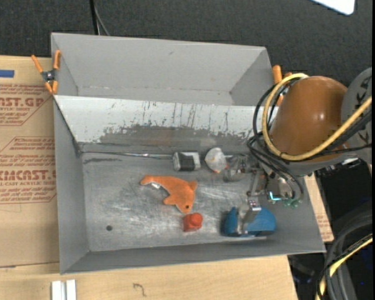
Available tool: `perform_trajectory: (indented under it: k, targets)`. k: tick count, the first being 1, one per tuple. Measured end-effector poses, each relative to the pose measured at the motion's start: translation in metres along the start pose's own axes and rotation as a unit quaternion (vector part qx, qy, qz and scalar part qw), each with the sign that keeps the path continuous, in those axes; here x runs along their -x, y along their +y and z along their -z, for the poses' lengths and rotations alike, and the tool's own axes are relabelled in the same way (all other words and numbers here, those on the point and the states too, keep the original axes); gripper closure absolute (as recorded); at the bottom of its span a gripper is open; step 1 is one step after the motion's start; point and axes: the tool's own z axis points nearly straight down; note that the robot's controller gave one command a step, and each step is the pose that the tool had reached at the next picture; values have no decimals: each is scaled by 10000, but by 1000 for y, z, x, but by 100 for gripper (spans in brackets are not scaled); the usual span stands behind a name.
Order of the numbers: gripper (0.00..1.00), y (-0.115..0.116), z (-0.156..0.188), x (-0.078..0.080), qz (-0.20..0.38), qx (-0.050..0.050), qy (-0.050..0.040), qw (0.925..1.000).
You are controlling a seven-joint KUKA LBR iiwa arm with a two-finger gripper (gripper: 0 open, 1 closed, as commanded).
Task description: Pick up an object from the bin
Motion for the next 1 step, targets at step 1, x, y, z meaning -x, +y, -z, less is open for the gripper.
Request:
perform_trajectory:
  k: [1]
  targets:
    - [0, 0, 4, 2, 5, -3, -43, 10000]
